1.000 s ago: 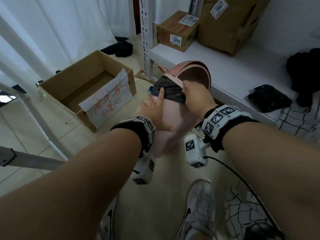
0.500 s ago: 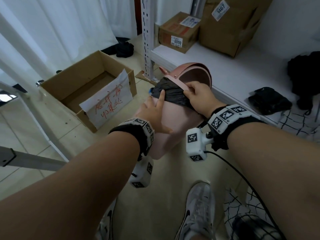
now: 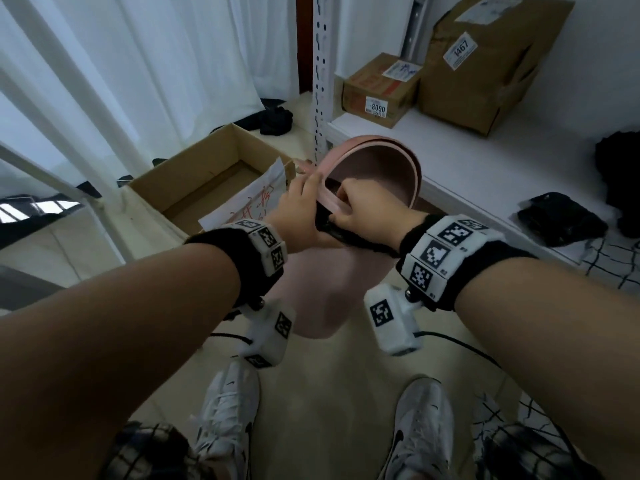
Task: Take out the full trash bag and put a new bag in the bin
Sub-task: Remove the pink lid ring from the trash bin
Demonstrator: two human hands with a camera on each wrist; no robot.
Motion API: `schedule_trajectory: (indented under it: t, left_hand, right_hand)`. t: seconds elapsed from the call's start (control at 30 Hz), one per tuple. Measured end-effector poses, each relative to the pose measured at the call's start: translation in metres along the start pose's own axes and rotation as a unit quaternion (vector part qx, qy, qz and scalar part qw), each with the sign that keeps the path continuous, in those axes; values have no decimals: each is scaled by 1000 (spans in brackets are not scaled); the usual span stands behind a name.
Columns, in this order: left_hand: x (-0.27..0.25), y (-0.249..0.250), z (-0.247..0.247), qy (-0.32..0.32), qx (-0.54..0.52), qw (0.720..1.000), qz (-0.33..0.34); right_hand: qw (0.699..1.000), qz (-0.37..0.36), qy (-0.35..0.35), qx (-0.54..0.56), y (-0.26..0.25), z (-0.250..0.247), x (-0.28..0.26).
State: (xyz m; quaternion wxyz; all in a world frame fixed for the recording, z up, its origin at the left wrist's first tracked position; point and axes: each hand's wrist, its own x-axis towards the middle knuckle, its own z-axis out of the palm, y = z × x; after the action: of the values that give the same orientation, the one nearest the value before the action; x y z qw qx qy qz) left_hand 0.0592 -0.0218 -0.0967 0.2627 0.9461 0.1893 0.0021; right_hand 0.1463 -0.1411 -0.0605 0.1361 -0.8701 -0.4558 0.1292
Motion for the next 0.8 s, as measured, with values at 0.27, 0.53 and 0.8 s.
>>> schedule_trajectory:
  t: [0.27,0.53,0.8]
  left_hand:
    - [-9,-5,-40,-13,132,982,137]
    - [-5,3,-50,-144,187,963,127]
    - [-8,10,-44,-140,210,955,158]
  right_hand:
    - [998,-50,1,-39,-10,3,-1]
    - [995,-13,-102,-8,-15,-8,-7]
    - [987,25,-161,-14,-11,-9,-4]
